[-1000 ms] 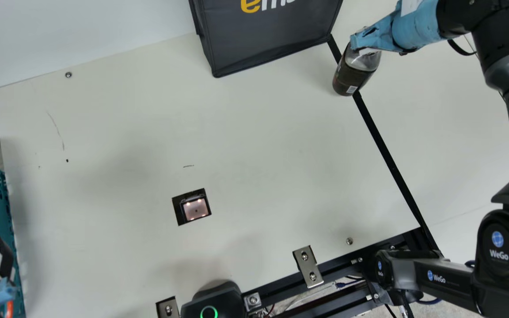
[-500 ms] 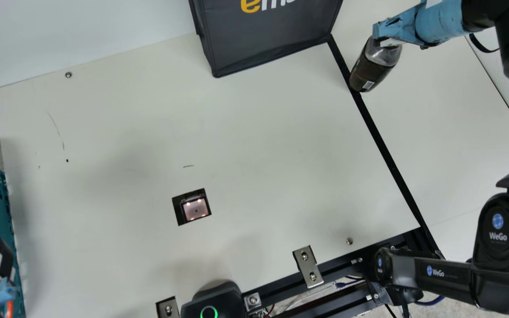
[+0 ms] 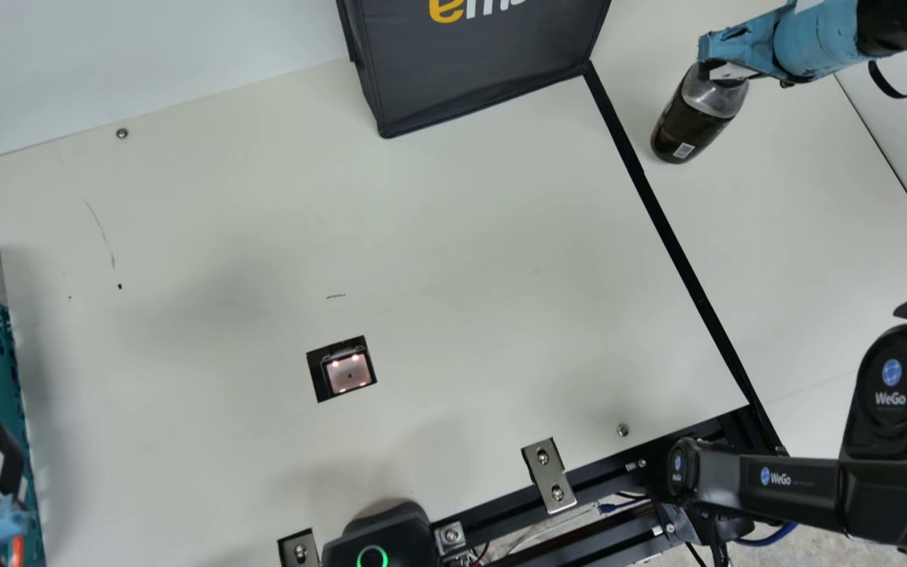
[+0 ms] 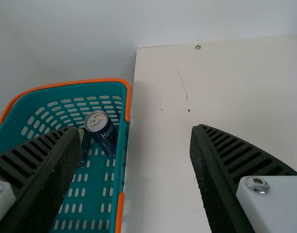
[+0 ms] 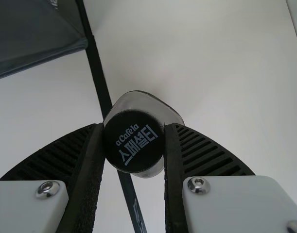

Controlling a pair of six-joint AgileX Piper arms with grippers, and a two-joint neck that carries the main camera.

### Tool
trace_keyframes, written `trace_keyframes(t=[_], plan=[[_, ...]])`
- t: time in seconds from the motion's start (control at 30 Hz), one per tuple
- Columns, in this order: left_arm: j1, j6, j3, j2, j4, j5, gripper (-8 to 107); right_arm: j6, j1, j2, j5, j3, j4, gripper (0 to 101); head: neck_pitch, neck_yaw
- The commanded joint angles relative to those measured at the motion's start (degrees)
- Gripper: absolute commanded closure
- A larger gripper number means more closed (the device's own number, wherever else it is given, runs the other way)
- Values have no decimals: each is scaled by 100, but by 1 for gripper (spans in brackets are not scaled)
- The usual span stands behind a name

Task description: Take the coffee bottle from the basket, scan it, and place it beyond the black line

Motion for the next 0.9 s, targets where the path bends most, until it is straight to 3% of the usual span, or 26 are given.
trace_keyframes(t=[0.0,0.57,0.87], plan=[[0,0,0,0,0,0,9,-19,-58,1,-21,28,-2,101,-157,-13],[0,0,0,0,0,0,9,-140,-387,46,-139,191,-17,101,-157,-13],[0,0,0,0,0,0,9,-121,-381,7,-194,271,-37,71,-157,-13]])
